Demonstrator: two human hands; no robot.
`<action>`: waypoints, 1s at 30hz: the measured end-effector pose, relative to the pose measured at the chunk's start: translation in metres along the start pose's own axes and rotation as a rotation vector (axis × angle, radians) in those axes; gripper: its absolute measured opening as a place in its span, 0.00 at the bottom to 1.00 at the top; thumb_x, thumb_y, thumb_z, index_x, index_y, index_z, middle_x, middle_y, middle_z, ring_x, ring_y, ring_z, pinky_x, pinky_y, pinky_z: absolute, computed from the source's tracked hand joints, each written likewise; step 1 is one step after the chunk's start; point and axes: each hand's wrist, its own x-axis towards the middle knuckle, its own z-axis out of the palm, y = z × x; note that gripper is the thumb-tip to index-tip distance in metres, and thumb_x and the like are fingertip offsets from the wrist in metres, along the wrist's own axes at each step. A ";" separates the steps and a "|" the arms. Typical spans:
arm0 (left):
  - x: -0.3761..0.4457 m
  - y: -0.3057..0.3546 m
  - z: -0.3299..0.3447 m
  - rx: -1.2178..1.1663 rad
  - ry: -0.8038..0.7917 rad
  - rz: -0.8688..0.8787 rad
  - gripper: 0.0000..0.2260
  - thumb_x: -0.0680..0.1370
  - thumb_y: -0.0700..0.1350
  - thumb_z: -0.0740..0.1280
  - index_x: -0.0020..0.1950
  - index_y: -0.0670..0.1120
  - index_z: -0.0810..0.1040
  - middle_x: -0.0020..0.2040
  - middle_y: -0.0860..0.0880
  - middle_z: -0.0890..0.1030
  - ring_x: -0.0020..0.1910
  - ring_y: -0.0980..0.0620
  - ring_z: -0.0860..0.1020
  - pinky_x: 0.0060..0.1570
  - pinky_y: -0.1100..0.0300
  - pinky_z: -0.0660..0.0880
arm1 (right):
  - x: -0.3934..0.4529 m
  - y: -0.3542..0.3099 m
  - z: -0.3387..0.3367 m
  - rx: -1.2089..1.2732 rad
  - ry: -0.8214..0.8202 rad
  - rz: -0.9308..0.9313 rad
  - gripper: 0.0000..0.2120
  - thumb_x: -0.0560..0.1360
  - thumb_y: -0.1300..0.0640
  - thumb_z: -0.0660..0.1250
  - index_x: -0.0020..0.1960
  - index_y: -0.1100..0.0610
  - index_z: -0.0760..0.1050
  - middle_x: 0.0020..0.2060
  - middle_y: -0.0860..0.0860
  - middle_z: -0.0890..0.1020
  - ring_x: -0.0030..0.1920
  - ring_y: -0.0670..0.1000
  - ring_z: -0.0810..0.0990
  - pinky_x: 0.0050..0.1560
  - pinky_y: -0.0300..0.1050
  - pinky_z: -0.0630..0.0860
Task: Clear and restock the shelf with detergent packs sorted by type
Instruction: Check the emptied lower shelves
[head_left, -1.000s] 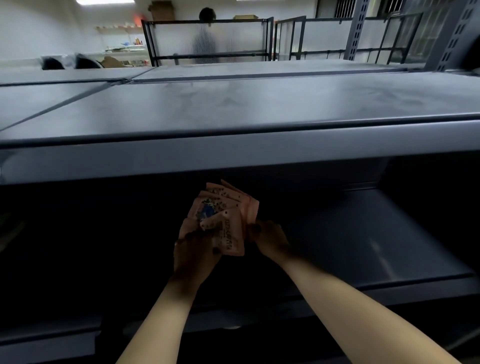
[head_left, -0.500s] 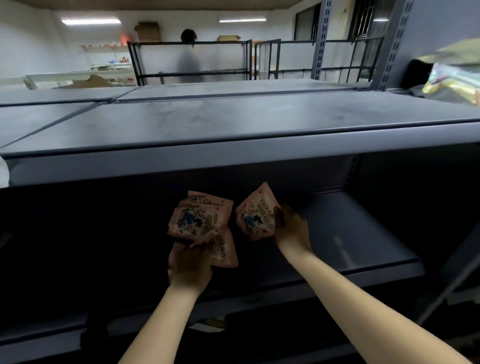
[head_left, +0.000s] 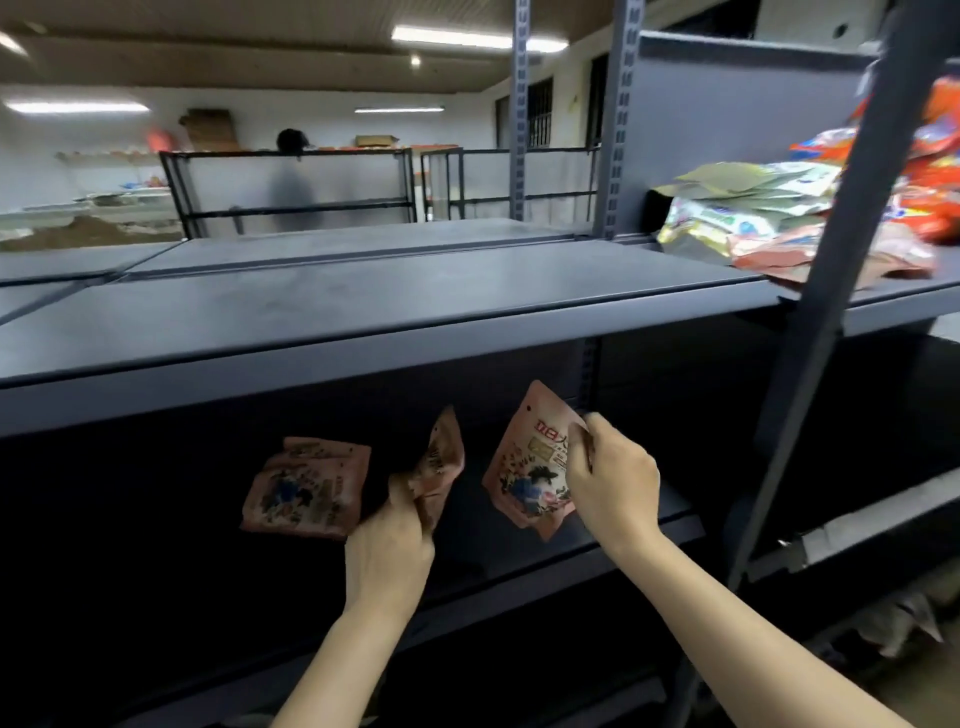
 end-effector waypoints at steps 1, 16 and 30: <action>-0.001 0.010 0.000 -0.029 0.017 0.023 0.16 0.74 0.39 0.68 0.60 0.34 0.72 0.28 0.45 0.78 0.24 0.44 0.78 0.23 0.60 0.67 | 0.001 0.005 -0.009 -0.010 0.069 -0.022 0.10 0.79 0.56 0.61 0.39 0.57 0.71 0.27 0.47 0.73 0.27 0.54 0.74 0.30 0.43 0.64; -0.034 0.216 -0.009 -0.444 0.534 0.468 0.21 0.80 0.61 0.50 0.54 0.44 0.68 0.35 0.48 0.82 0.27 0.52 0.80 0.25 0.66 0.70 | 0.070 0.118 -0.175 0.167 0.549 -0.170 0.14 0.73 0.51 0.57 0.36 0.57 0.77 0.27 0.46 0.77 0.26 0.48 0.75 0.26 0.40 0.71; 0.008 0.457 0.011 -0.468 0.742 0.517 0.08 0.78 0.50 0.58 0.54 0.48 0.66 0.38 0.49 0.82 0.30 0.49 0.79 0.32 0.61 0.69 | 0.242 0.255 -0.325 0.145 0.614 0.063 0.12 0.79 0.57 0.57 0.51 0.59 0.78 0.46 0.60 0.82 0.49 0.62 0.78 0.41 0.45 0.61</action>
